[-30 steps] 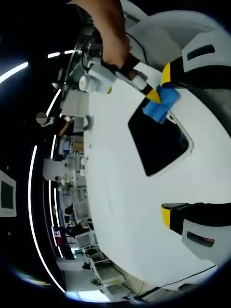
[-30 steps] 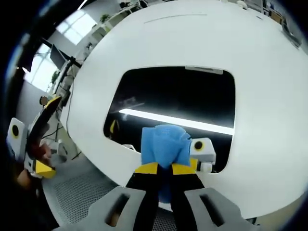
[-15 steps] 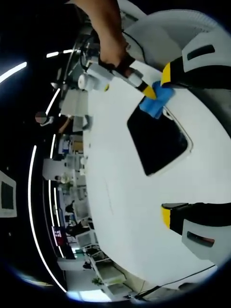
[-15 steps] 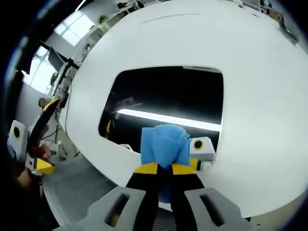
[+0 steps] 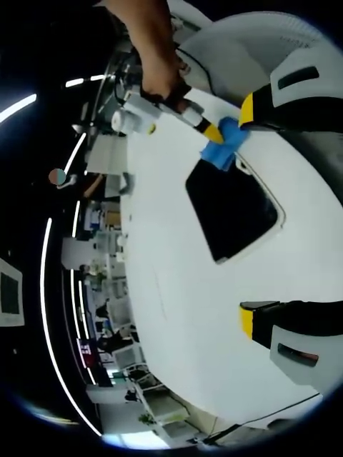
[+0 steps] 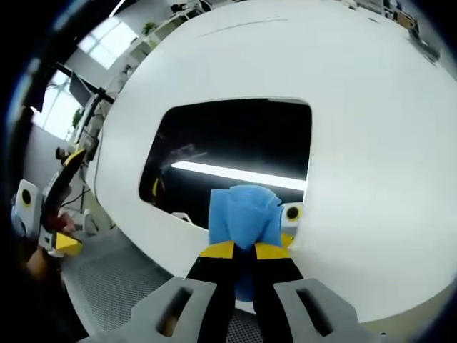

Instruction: Wipe the mirror surface with the cleaning cloth until all visible marks leave the cleaned area.

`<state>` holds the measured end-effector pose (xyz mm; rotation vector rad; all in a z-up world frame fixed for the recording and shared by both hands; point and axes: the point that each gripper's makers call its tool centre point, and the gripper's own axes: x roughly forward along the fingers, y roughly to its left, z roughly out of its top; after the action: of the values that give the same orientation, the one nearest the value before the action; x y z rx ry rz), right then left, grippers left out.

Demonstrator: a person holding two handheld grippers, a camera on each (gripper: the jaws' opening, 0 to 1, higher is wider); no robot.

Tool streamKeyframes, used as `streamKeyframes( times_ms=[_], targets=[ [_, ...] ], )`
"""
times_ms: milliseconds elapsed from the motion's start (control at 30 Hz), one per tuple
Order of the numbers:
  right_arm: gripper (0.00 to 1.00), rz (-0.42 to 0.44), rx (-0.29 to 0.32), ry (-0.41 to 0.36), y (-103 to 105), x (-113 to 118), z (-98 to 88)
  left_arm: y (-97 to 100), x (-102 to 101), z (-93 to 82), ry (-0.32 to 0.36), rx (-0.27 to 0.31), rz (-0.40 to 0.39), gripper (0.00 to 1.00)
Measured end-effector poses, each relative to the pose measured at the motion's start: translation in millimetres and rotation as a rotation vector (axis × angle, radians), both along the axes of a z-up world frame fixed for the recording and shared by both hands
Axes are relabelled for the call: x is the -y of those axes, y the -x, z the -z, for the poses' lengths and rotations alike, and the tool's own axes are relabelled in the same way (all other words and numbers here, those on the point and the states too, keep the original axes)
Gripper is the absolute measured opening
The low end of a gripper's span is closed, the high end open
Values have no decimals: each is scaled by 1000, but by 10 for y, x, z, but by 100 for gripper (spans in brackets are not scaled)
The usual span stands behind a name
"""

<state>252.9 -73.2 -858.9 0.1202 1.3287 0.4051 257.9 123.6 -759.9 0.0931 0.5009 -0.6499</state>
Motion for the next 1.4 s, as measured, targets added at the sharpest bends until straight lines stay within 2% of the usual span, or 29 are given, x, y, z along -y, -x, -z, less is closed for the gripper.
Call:
streamKeyframes(
  times_ms=[433,933,1400],
  targets=[
    [2,-2,-11,1,-27,49,-10,7,10,51,-15,-8,-3,99],
    [2,-3,-28,9,-209,77,8,-13,10,82,-16,-6,-21,99],
    [2,0,-31,15,-427,104,0,-25,31,149,-45,-13,-1,99]
  ],
)
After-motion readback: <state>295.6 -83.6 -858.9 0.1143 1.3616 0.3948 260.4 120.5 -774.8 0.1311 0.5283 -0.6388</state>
